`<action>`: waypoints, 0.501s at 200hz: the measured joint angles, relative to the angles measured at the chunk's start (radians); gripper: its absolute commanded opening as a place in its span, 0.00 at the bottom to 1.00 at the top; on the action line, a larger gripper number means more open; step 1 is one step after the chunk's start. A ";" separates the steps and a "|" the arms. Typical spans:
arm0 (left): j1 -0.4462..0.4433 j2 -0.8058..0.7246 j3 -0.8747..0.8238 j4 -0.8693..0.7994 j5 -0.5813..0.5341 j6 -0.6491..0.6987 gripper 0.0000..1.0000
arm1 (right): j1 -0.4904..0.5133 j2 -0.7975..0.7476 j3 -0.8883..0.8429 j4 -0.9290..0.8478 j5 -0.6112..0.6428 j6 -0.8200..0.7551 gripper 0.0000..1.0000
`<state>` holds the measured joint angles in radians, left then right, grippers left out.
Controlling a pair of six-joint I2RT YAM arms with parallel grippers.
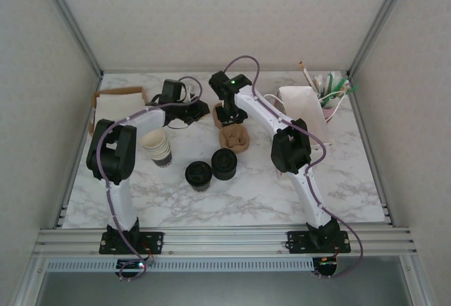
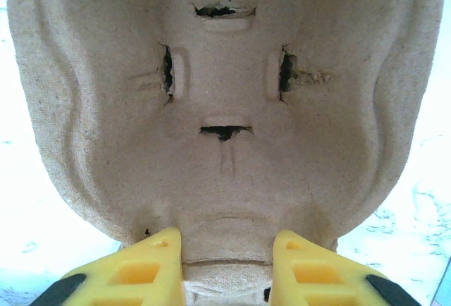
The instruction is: Pack the takeout coffee
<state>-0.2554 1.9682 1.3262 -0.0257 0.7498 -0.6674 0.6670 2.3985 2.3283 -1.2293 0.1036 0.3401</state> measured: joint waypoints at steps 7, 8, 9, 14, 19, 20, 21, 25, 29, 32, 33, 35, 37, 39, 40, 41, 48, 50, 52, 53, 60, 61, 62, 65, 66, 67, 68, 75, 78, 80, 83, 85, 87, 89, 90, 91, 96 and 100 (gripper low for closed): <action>-0.003 0.000 0.000 0.007 0.006 -0.005 0.13 | 0.000 0.000 0.000 0.000 0.000 0.000 0.28; -0.004 0.000 0.000 0.008 0.008 -0.005 0.13 | 0.000 0.000 0.000 0.000 0.000 0.000 0.28; -0.004 0.000 0.000 0.009 0.009 -0.006 0.14 | 0.000 0.000 0.000 0.000 0.000 0.000 0.28; -0.006 0.000 0.000 0.015 0.014 -0.011 0.14 | 0.000 0.000 0.000 0.000 0.000 0.000 0.27; -0.009 0.000 0.000 0.019 0.018 -0.013 0.14 | 0.000 0.000 0.000 0.000 0.000 0.000 0.27; -0.010 0.000 0.000 0.021 0.018 -0.014 0.15 | 0.000 0.000 0.000 0.000 0.000 0.000 0.27; -0.010 0.000 0.000 0.021 0.018 -0.014 0.15 | 0.000 0.000 0.000 0.000 0.000 0.000 0.28; -0.012 0.000 0.000 0.024 0.019 -0.015 0.15 | 0.000 0.000 0.000 0.000 0.000 0.000 0.28; -0.014 0.000 0.000 0.026 0.021 -0.017 0.15 | 0.000 0.000 0.000 0.001 0.000 0.000 0.28; -0.016 0.000 0.000 0.027 0.023 -0.018 0.16 | 0.000 0.000 0.000 0.001 0.000 0.000 0.28; -0.016 0.000 0.000 0.027 0.023 -0.018 0.16 | 0.000 0.000 0.000 0.001 0.000 0.000 0.28; -0.017 0.000 0.000 0.029 0.023 -0.018 0.16 | 0.000 0.000 0.000 0.001 0.000 0.000 0.27; -0.018 0.000 0.000 0.030 0.024 -0.019 0.17 | 0.000 0.000 0.000 0.002 0.000 0.000 0.27; -0.019 0.000 0.000 0.031 0.025 -0.019 0.17 | 0.000 0.000 -0.001 0.002 0.000 0.000 0.28; -0.019 0.000 0.000 0.031 0.026 -0.019 0.17 | 0.000 0.000 -0.001 0.002 0.000 0.000 0.28; -0.019 0.000 0.000 0.032 0.026 -0.019 0.17 | 0.000 0.000 -0.001 0.002 0.000 0.000 0.28; -0.023 0.000 0.000 0.034 0.026 -0.022 0.19 | 0.000 0.000 -0.001 0.003 0.000 0.000 0.28; -0.023 0.000 0.000 0.035 0.026 -0.021 0.19 | 0.000 0.000 -0.001 0.003 0.000 0.000 0.28; -0.023 0.000 0.000 0.035 0.026 -0.023 0.19 | 0.000 0.000 -0.001 0.003 0.000 0.000 0.28; -0.024 0.000 0.000 0.036 0.026 -0.024 0.20 | 0.000 0.000 -0.001 0.003 0.000 0.000 0.27; -0.025 0.000 0.000 0.039 0.029 -0.027 0.21 | 0.000 0.000 -0.001 0.003 0.000 0.000 0.28; -0.025 0.000 0.000 0.039 0.030 -0.027 0.21 | 0.000 0.000 -0.001 0.003 0.000 0.000 0.28; -0.025 0.000 0.000 0.040 0.030 -0.028 0.21 | 0.000 0.000 -0.001 0.003 0.000 0.000 0.27; -0.026 0.000 0.000 0.043 0.033 -0.030 0.21 | 0.000 0.000 -0.001 0.003 -0.001 0.000 0.27; -0.026 0.000 0.000 0.044 0.033 -0.031 0.21 | 0.000 0.000 -0.001 0.003 -0.001 0.000 0.27; -0.026 0.000 0.000 0.044 0.034 -0.031 0.21 | 0.000 0.000 -0.001 0.003 -0.001 0.000 0.27; -0.026 0.000 0.000 0.045 0.034 -0.032 0.21 | 0.000 0.000 -0.001 0.003 -0.001 0.000 0.27; -0.026 0.000 0.000 0.052 0.040 -0.039 0.22 | 0.000 0.000 -0.001 0.003 -0.001 0.000 0.28; -0.026 0.000 0.000 0.054 0.041 -0.039 0.22 | 0.000 0.000 -0.002 0.003 -0.001 0.000 0.27; -0.026 0.000 0.000 0.056 0.042 -0.043 0.22 | 0.000 0.000 -0.002 0.003 -0.001 0.000 0.27; -0.026 0.000 0.000 0.059 0.045 -0.044 0.22 | 0.000 0.000 -0.002 0.003 -0.001 0.000 0.27; -0.026 0.000 0.000 0.060 0.045 -0.045 0.23 | 0.000 0.000 -0.002 0.003 -0.001 0.000 0.27; -0.026 0.000 0.000 0.062 0.047 -0.047 0.23 | 0.000 0.000 -0.003 0.004 -0.002 0.000 0.28; -0.026 0.001 0.000 0.063 0.048 -0.048 0.23 | 0.000 0.000 -0.003 0.004 -0.002 0.000 0.28; -0.026 0.001 0.000 0.065 0.048 -0.049 0.23 | 0.000 0.000 -0.003 0.004 -0.002 0.000 0.28; -0.026 0.001 0.000 0.066 0.048 -0.049 0.23 | 0.000 0.000 -0.003 0.004 -0.002 0.000 0.28; -0.026 0.002 0.000 0.070 0.051 -0.053 0.23 | 0.000 0.000 -0.005 0.006 -0.002 0.000 0.27; -0.026 0.003 0.000 0.074 0.052 -0.056 0.24 | 0.000 0.000 -0.005 0.007 -0.002 0.000 0.27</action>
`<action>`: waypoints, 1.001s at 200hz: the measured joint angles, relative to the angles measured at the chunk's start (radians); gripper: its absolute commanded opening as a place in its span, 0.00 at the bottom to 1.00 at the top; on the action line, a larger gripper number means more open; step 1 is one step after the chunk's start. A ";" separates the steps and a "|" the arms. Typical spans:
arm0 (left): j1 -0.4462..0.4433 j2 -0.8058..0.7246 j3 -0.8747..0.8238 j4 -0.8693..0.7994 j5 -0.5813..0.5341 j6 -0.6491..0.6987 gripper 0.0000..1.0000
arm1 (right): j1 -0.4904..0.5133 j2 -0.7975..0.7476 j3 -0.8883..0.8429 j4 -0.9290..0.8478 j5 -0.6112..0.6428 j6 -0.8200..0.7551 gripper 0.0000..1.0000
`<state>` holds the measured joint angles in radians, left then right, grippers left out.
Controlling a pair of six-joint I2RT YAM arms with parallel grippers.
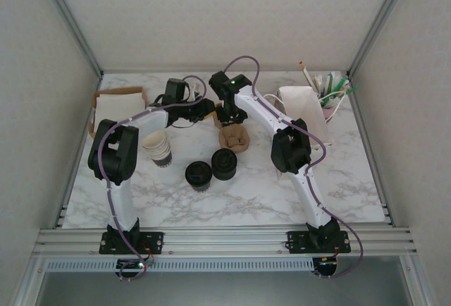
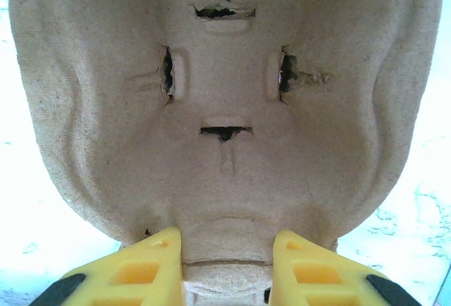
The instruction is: Pack the takeout coffee
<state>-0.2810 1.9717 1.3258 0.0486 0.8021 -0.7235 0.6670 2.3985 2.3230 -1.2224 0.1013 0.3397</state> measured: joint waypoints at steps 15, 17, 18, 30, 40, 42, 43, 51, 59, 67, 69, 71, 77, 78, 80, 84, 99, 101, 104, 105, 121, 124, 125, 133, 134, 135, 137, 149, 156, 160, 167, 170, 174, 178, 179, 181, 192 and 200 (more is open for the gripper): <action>0.000 0.003 0.000 0.003 0.003 -0.007 0.25 | 0.000 0.000 -0.003 0.003 0.000 0.000 0.28; 0.000 0.004 0.000 0.003 0.003 -0.006 0.26 | 0.000 0.000 -0.003 0.003 0.000 0.000 0.28; 0.000 0.004 0.000 0.003 0.003 -0.007 0.26 | 0.000 0.000 -0.003 0.003 0.000 0.000 0.28; 0.000 0.006 0.000 0.002 0.003 -0.007 0.28 | 0.000 0.000 -0.003 0.003 0.000 0.000 0.28; 0.000 0.008 0.000 0.000 0.002 -0.007 0.28 | 0.000 0.000 -0.004 0.004 -0.001 0.000 0.28; 0.000 0.008 0.000 0.000 0.002 -0.006 0.29 | 0.000 0.000 -0.004 0.003 0.000 0.000 0.28; 0.000 0.008 0.000 -0.001 0.002 -0.006 0.29 | 0.000 0.000 -0.004 0.003 0.000 0.000 0.27; 0.000 0.008 0.000 -0.005 -0.002 -0.005 0.30 | 0.000 0.000 -0.004 0.004 -0.001 0.000 0.28; 0.000 0.008 0.000 -0.010 -0.007 -0.002 0.31 | 0.000 0.000 -0.004 0.004 0.000 0.000 0.28; 0.000 0.008 0.000 -0.017 -0.014 0.001 0.32 | 0.000 0.000 -0.005 0.004 -0.001 0.000 0.28; 0.000 0.008 0.000 -0.019 -0.014 0.002 0.32 | 0.000 0.000 -0.005 0.004 0.000 0.000 0.28; 0.000 0.008 0.000 -0.021 -0.014 0.005 0.33 | 0.000 0.000 -0.005 0.004 -0.001 0.000 0.28; 0.000 0.008 0.000 -0.027 -0.018 0.008 0.33 | 0.000 0.000 -0.005 0.004 0.000 0.000 0.27; 0.000 0.008 0.000 -0.027 -0.018 0.009 0.34 | 0.000 0.000 -0.005 0.004 -0.001 0.000 0.28; 0.000 0.008 0.000 -0.029 -0.018 0.008 0.34 | 0.000 0.000 -0.005 0.004 0.000 0.000 0.27; 0.000 0.008 0.000 -0.031 -0.020 0.011 0.34 | 0.000 0.000 -0.005 0.004 -0.001 0.000 0.28; 0.000 0.008 0.000 -0.037 -0.022 0.014 0.37 | 0.000 -0.001 -0.005 0.004 -0.001 0.000 0.28; 0.000 0.008 0.000 -0.038 -0.022 0.014 0.37 | 0.000 0.000 -0.005 0.004 -0.001 0.000 0.28; 0.000 0.008 0.000 -0.039 -0.024 0.015 0.37 | 0.000 0.000 -0.005 0.004 -0.001 0.000 0.28; 0.000 0.008 0.000 -0.039 -0.024 0.016 0.37 | 0.000 -0.001 -0.005 0.004 -0.001 0.000 0.28; -0.001 0.009 0.000 -0.045 -0.028 0.016 0.38 | 0.000 -0.001 -0.005 0.004 -0.001 0.000 0.27; -0.002 0.010 0.000 -0.045 -0.028 0.016 0.38 | 0.000 -0.001 -0.005 0.004 -0.001 0.000 0.28; -0.002 0.010 0.000 -0.045 -0.028 0.016 0.38 | 0.000 -0.001 -0.005 0.004 -0.001 0.000 0.28; -0.003 0.014 0.002 -0.046 -0.028 0.016 0.39 | 0.000 -0.001 -0.005 0.004 -0.001 0.000 0.27; -0.003 0.014 0.002 -0.046 -0.028 0.016 0.39 | 0.000 -0.001 -0.005 0.004 -0.001 0.000 0.27; -0.004 0.015 0.002 -0.045 -0.028 0.016 0.39 | 0.000 -0.001 -0.005 0.004 -0.001 0.000 0.27; -0.004 0.016 0.003 -0.045 -0.029 0.016 0.39 | 0.000 -0.001 -0.005 0.004 -0.001 0.000 0.27; -0.006 0.026 0.007 -0.046 -0.029 0.017 0.39 | 0.000 -0.001 -0.005 0.004 -0.001 0.000 0.27; -0.008 0.032 0.008 -0.047 -0.029 0.017 0.40 | 0.000 -0.001 -0.005 0.004 -0.001 0.000 0.27; -0.009 0.034 0.008 -0.047 -0.029 0.017 0.40 | 0.000 -0.001 -0.005 0.004 -0.001 0.000 0.27; -0.010 0.038 0.008 -0.048 -0.029 0.017 0.40 | 0.000 -0.001 -0.005 0.004 -0.001 0.000 0.27; -0.011 0.039 0.008 -0.048 -0.029 0.017 0.40 | 0.000 -0.001 -0.005 0.004 -0.001 0.000 0.27; -0.011 0.040 0.008 -0.049 -0.029 0.017 0.40 | 0.000 -0.001 -0.006 0.004 -0.001 0.000 0.27; -0.011 0.042 0.008 -0.049 -0.028 0.017 0.40 | 0.000 -0.001 -0.006 0.004 -0.001 0.000 0.27; -0.011 0.042 0.008 -0.050 -0.029 0.017 0.40 | 0.000 -0.001 -0.006 0.004 -0.001 0.000 0.27; -0.011 0.042 0.008 -0.050 -0.029 0.017 0.40 | 0.000 -0.001 -0.006 0.004 -0.001 0.000 0.27; -0.012 0.042 0.008 -0.049 -0.029 0.017 0.40 | 0.000 -0.001 -0.007 0.004 -0.001 0.000 0.27; -0.013 0.042 0.009 -0.049 -0.028 0.017 0.40 | 0.000 -0.001 -0.007 0.004 -0.001 0.000 0.27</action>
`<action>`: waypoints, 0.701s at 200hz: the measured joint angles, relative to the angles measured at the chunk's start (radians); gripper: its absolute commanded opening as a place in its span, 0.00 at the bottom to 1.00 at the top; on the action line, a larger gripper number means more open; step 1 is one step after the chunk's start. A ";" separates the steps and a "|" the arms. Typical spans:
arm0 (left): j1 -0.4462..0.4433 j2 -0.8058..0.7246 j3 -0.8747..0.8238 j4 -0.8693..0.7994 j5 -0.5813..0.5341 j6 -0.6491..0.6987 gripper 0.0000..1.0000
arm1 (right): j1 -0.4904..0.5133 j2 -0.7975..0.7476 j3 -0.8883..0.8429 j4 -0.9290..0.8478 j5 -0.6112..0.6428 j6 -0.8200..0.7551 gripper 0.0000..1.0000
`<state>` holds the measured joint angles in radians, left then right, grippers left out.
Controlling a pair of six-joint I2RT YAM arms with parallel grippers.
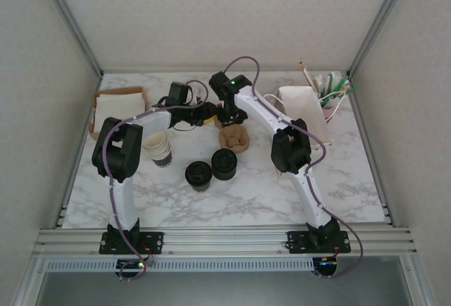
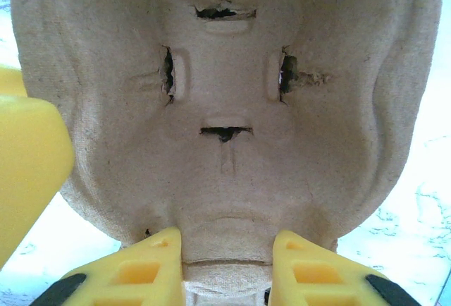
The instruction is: Pack the takeout coffee
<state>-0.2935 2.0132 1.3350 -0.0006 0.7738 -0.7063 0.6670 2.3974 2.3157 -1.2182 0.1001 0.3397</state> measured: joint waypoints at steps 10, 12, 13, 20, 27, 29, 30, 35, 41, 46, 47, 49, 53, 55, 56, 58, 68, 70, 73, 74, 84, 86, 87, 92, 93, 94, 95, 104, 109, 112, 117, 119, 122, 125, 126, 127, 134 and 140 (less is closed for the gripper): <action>0.000 0.000 0.000 0.000 0.000 0.000 0.40 | 0.000 0.000 0.000 0.000 0.000 0.000 0.27; 0.000 0.000 0.000 0.000 0.000 0.000 0.40 | 0.000 0.000 0.000 0.000 0.000 0.000 0.27; 0.000 0.000 0.000 0.000 0.000 0.000 0.40 | 0.000 0.000 0.000 0.000 0.000 0.000 0.27; -0.001 0.000 0.000 0.000 0.000 0.000 0.40 | 0.000 0.000 0.000 0.000 0.000 0.000 0.27; -0.001 0.000 0.000 0.000 0.000 0.000 0.40 | 0.000 0.000 -0.001 0.000 0.000 0.000 0.27; -0.001 0.000 0.000 0.000 0.000 0.000 0.40 | 0.000 0.000 -0.001 0.000 0.000 0.000 0.27; -0.001 0.000 0.000 0.000 0.000 0.000 0.40 | 0.000 0.000 -0.001 0.000 0.000 0.000 0.27; -0.001 0.000 0.001 0.000 0.000 0.000 0.40 | 0.000 0.000 -0.001 0.000 -0.001 0.000 0.27; -0.001 0.000 0.001 0.000 0.000 0.000 0.40 | 0.000 0.000 -0.001 0.000 -0.001 0.000 0.27; -0.001 0.000 0.002 0.000 0.000 0.000 0.40 | 0.000 0.000 -0.001 0.000 -0.002 0.000 0.27; -0.001 0.000 0.002 -0.001 0.000 0.000 0.40 | 0.000 0.000 -0.001 0.000 -0.002 0.000 0.27; -0.001 0.000 0.002 -0.001 0.000 0.000 0.40 | 0.000 0.000 -0.001 0.000 -0.003 0.000 0.27; -0.001 0.000 0.003 -0.001 0.000 0.000 0.40 | 0.000 0.000 -0.001 0.000 -0.003 0.000 0.27; -0.001 0.000 0.003 -0.001 0.000 0.000 0.40 | 0.000 0.000 -0.001 0.000 -0.004 0.000 0.27; -0.001 0.000 0.003 -0.001 0.000 0.000 0.40 | 0.000 0.000 -0.001 0.000 -0.004 0.000 0.27; -0.002 0.000 0.003 -0.002 0.000 0.000 0.40 | -0.001 0.000 -0.001 0.000 -0.004 0.000 0.27; -0.003 0.000 0.005 -0.002 0.000 0.000 0.40 | -0.002 0.000 -0.001 0.000 -0.006 0.000 0.27; -0.003 0.000 0.005 -0.002 0.000 0.000 0.40 | -0.002 0.000 -0.001 0.000 -0.007 0.000 0.27; -0.003 0.000 0.005 -0.002 -0.001 0.000 0.40 | -0.003 0.000 -0.001 0.000 -0.008 0.000 0.27; -0.003 0.000 0.006 -0.002 -0.001 0.000 0.40 | -0.003 0.000 -0.001 0.000 -0.008 0.000 0.27; -0.005 0.000 0.006 -0.003 -0.003 0.000 0.40 | -0.004 0.000 -0.002 0.000 -0.009 0.000 0.27; -0.005 0.000 0.006 -0.003 -0.004 0.001 0.40 | -0.004 0.000 -0.002 0.000 -0.009 0.000 0.27; -0.005 0.000 0.006 -0.003 -0.004 0.001 0.40 | -0.004 0.000 -0.002 0.000 -0.009 0.000 0.27; -0.006 0.000 0.006 -0.003 -0.006 0.002 0.39 | -0.004 0.000 -0.002 0.000 -0.010 0.000 0.27; -0.006 0.000 0.006 -0.003 -0.006 0.002 0.39 | -0.004 0.000 -0.002 0.000 -0.011 0.000 0.27; -0.006 0.000 0.006 -0.003 -0.007 0.003 0.39 | -0.004 0.000 -0.002 0.000 -0.011 0.000 0.27; -0.006 0.000 0.006 -0.004 -0.007 0.003 0.39 | -0.004 0.000 -0.002 0.000 -0.011 0.000 0.27; -0.006 0.000 0.006 -0.004 -0.008 0.003 0.39 | -0.004 0.000 -0.003 0.000 -0.011 0.000 0.27; -0.006 0.000 0.007 -0.007 -0.011 0.005 0.39 | -0.004 0.000 -0.003 0.000 -0.011 0.000 0.27; -0.006 0.000 0.008 -0.010 -0.011 0.006 0.39 | -0.004 0.000 -0.003 0.000 -0.011 0.000 0.27; -0.006 0.000 0.010 -0.014 -0.012 0.007 0.39 | -0.004 0.000 -0.004 0.001 -0.011 0.000 0.27; -0.006 0.000 0.011 -0.015 -0.013 0.007 0.39 | -0.004 -0.001 -0.004 0.001 -0.011 0.000 0.27; -0.006 0.000 0.013 -0.019 -0.014 0.008 0.40 | -0.004 -0.001 -0.005 0.002 -0.011 0.000 0.27; -0.007 0.000 0.014 -0.021 -0.015 0.011 0.40 | -0.004 -0.002 -0.006 0.003 -0.012 0.000 0.27; -0.007 0.000 0.014 -0.022 -0.015 0.011 0.40 | -0.004 -0.002 -0.006 0.003 -0.012 0.000 0.27; -0.007 0.000 0.014 -0.022 -0.015 0.011 0.40 | -0.004 -0.002 -0.007 0.003 -0.012 0.000 0.27; -0.008 0.000 0.017 -0.028 -0.017 0.014 0.40 | -0.004 -0.003 -0.008 0.003 -0.012 0.000 0.27; -0.009 0.000 0.018 -0.032 -0.021 0.019 0.40 | -0.004 -0.003 -0.008 0.004 -0.012 0.000 0.27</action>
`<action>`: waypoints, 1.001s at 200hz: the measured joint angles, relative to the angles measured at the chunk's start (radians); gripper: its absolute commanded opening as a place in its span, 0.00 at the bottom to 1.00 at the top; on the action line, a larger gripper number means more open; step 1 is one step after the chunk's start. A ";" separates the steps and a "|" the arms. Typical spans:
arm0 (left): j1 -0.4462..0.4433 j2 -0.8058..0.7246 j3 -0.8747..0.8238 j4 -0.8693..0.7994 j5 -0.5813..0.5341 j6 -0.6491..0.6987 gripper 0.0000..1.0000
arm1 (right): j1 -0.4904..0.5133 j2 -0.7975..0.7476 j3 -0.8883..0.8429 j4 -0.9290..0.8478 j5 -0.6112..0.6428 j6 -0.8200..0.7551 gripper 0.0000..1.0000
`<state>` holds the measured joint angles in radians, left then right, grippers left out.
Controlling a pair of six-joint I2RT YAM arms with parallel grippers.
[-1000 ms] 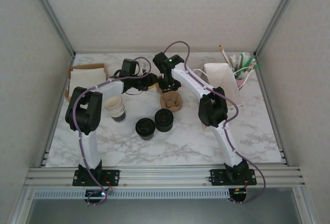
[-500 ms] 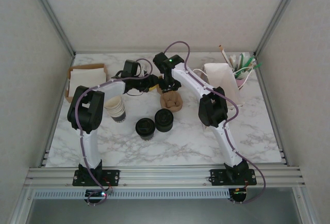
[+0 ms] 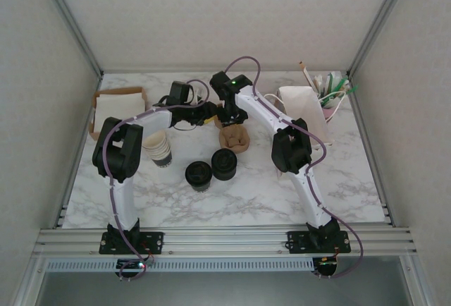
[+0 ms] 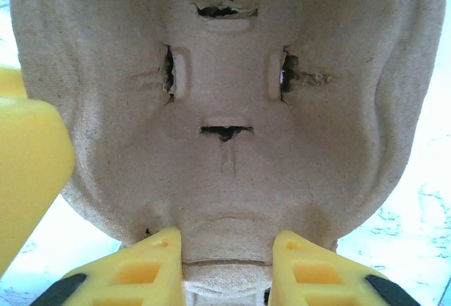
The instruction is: Pack the takeout coffee
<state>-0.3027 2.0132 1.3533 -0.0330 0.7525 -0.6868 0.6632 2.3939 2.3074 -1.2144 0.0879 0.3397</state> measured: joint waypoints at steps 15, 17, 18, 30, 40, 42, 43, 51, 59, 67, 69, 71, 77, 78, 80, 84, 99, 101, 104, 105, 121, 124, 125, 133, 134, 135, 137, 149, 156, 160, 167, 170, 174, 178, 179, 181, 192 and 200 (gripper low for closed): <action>-0.003 0.000 0.004 -0.013 -0.013 0.010 0.38 | 0.000 0.000 0.000 0.000 -0.002 0.000 0.27; -0.004 0.000 0.005 -0.016 -0.014 0.010 0.38 | 0.000 0.000 -0.001 0.000 -0.002 0.000 0.27; -0.004 0.000 0.005 -0.016 -0.014 0.010 0.38 | 0.000 0.000 -0.001 0.000 -0.002 0.000 0.27; -0.005 0.000 0.008 -0.024 -0.020 0.016 0.34 | 0.000 0.000 -0.002 0.000 -0.003 0.000 0.27; -0.005 0.000 0.011 -0.031 -0.024 0.020 0.30 | 0.000 0.000 -0.002 0.000 -0.003 0.000 0.27; -0.005 0.000 0.011 -0.032 -0.024 0.026 0.29 | 0.000 0.000 -0.002 0.000 -0.002 0.000 0.27; -0.005 0.000 0.011 -0.032 -0.025 0.027 0.29 | 0.000 0.000 -0.002 0.000 -0.002 0.000 0.27; -0.005 0.000 0.011 -0.036 -0.030 0.030 0.29 | -0.001 -0.001 -0.002 0.000 -0.003 0.000 0.27; -0.005 0.000 0.012 -0.040 -0.032 0.031 0.30 | -0.001 -0.001 -0.002 0.000 -0.003 0.000 0.27; -0.005 0.000 0.012 -0.041 -0.035 0.032 0.30 | -0.001 -0.001 -0.002 0.000 -0.003 0.000 0.27; -0.005 0.000 0.012 -0.041 -0.035 0.032 0.30 | -0.001 -0.001 -0.002 0.000 -0.003 0.000 0.27; -0.005 0.000 0.012 -0.042 -0.036 0.032 0.30 | -0.001 -0.001 -0.002 0.000 -0.003 0.000 0.27; -0.006 0.000 0.013 -0.044 -0.039 0.033 0.30 | -0.001 -0.001 -0.002 0.000 -0.003 0.000 0.27; -0.006 0.000 0.013 -0.045 -0.039 0.033 0.30 | -0.001 -0.001 -0.002 0.000 -0.003 0.000 0.27; -0.006 0.000 0.013 -0.046 -0.039 0.033 0.30 | -0.001 -0.001 -0.002 0.000 -0.003 0.000 0.27; -0.007 0.000 0.014 -0.047 -0.039 0.034 0.30 | -0.001 0.000 -0.002 0.000 -0.003 0.000 0.27; -0.008 0.000 0.017 -0.053 -0.044 0.037 0.31 | -0.001 -0.001 -0.002 0.000 -0.003 0.000 0.27; -0.008 0.000 0.018 -0.055 -0.044 0.037 0.31 | -0.001 -0.001 -0.002 0.000 -0.003 0.000 0.27; -0.009 0.000 0.019 -0.056 -0.045 0.039 0.31 | -0.001 -0.001 -0.002 0.000 -0.003 0.000 0.27; -0.009 0.000 0.019 -0.056 -0.046 0.039 0.31 | -0.001 -0.001 -0.002 0.000 -0.003 0.000 0.27; -0.010 0.000 0.024 -0.066 -0.050 0.042 0.30 | -0.001 0.000 -0.002 0.000 -0.003 0.000 0.27; -0.011 0.000 0.025 -0.069 -0.051 0.044 0.30 | -0.001 -0.001 -0.002 0.000 -0.003 0.000 0.27; -0.011 0.000 0.026 -0.069 -0.051 0.044 0.30 | -0.001 -0.001 -0.002 0.000 -0.003 0.000 0.27; -0.011 -0.002 0.027 -0.075 -0.058 0.048 0.30 | -0.001 -0.001 -0.002 0.000 -0.003 0.000 0.27; -0.011 -0.002 0.027 -0.075 -0.058 0.048 0.30 | -0.001 0.000 -0.002 0.000 -0.003 0.000 0.27; -0.012 -0.002 0.027 -0.076 -0.058 0.048 0.30 | -0.001 -0.001 -0.002 0.000 -0.003 0.000 0.27; -0.012 -0.002 0.027 -0.077 -0.059 0.049 0.29 | -0.001 -0.001 -0.002 0.000 -0.003 0.000 0.27; -0.014 -0.007 0.027 -0.085 -0.067 0.055 0.29 | -0.001 0.000 -0.002 0.000 -0.003 0.000 0.27; -0.015 -0.010 0.027 -0.090 -0.071 0.059 0.28 | -0.001 0.000 -0.002 0.000 -0.004 0.000 0.27; -0.016 -0.012 0.028 -0.092 -0.072 0.059 0.28 | -0.001 -0.001 -0.002 0.000 -0.004 0.000 0.27; -0.016 -0.016 0.029 -0.095 -0.073 0.062 0.27 | -0.001 0.000 -0.002 0.000 -0.004 0.000 0.27; -0.017 -0.017 0.029 -0.096 -0.073 0.063 0.27 | -0.001 -0.001 -0.002 0.000 -0.004 0.000 0.27; -0.017 -0.017 0.029 -0.096 -0.073 0.063 0.27 | -0.001 -0.001 -0.002 0.000 -0.004 0.000 0.27; -0.018 -0.018 0.030 -0.097 -0.073 0.063 0.27 | -0.001 -0.001 -0.002 0.000 -0.004 0.000 0.27; -0.018 -0.018 0.030 -0.097 -0.073 0.063 0.27 | -0.001 -0.001 -0.002 0.000 -0.004 0.000 0.27; -0.018 -0.018 0.031 -0.098 -0.073 0.063 0.27 | -0.001 -0.001 -0.002 0.000 -0.004 0.000 0.27; -0.018 -0.018 0.031 -0.100 -0.076 0.063 0.27 | -0.001 -0.001 -0.002 0.000 -0.004 0.000 0.27; -0.018 -0.018 0.032 -0.100 -0.079 0.063 0.27 | -0.001 -0.001 -0.002 -0.001 -0.003 0.000 0.27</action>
<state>-0.3202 1.9949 1.3849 -0.1333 0.6735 -0.6235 0.6624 2.3932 2.3054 -1.2152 0.0845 0.3397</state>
